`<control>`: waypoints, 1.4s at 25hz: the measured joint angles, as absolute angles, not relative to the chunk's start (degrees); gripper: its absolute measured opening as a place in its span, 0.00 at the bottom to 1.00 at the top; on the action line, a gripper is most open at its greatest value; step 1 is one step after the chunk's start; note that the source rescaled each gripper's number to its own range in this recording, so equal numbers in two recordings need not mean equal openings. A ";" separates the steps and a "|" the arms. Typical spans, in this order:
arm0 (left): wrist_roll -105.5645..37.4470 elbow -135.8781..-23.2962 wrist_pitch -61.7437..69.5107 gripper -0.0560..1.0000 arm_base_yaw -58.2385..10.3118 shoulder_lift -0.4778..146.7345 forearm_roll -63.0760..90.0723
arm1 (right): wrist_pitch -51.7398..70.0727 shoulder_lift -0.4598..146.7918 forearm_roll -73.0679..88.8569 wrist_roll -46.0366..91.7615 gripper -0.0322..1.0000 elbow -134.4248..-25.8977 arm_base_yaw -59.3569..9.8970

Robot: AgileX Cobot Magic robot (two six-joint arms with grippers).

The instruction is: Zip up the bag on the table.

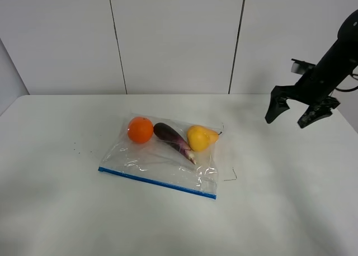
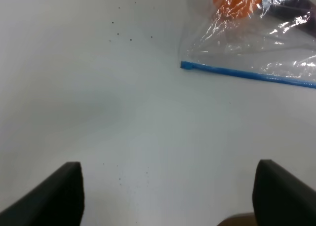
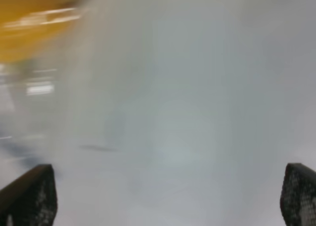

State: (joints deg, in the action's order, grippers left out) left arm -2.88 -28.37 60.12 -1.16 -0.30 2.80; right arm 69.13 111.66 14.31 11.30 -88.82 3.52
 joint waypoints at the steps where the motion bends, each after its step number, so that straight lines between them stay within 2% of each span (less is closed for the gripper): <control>1: -2.88 -28.37 60.12 1.00 -1.16 -0.30 2.80 | 69.13 111.53 11.50 10.00 1.00 -89.24 3.52; 8: -2.88 -28.30 60.12 1.00 -1.16 -0.30 2.80 | 69.34 110.06 7.90 8.09 1.00 -86.79 3.52; 15: -2.88 -28.30 60.12 1.00 -1.16 -0.30 2.80 | 69.34 97.47 6.96 8.09 1.00 -71.15 3.52; 27: -2.88 -28.30 60.12 1.00 -1.16 -0.30 2.80 | 67.74 60.13 6.96 8.03 1.00 -39.52 3.52; 35: -2.88 -28.30 60.12 1.00 -1.16 -0.30 2.80 | 60.74 29.70 7.05 6.79 1.00 -30.95 3.26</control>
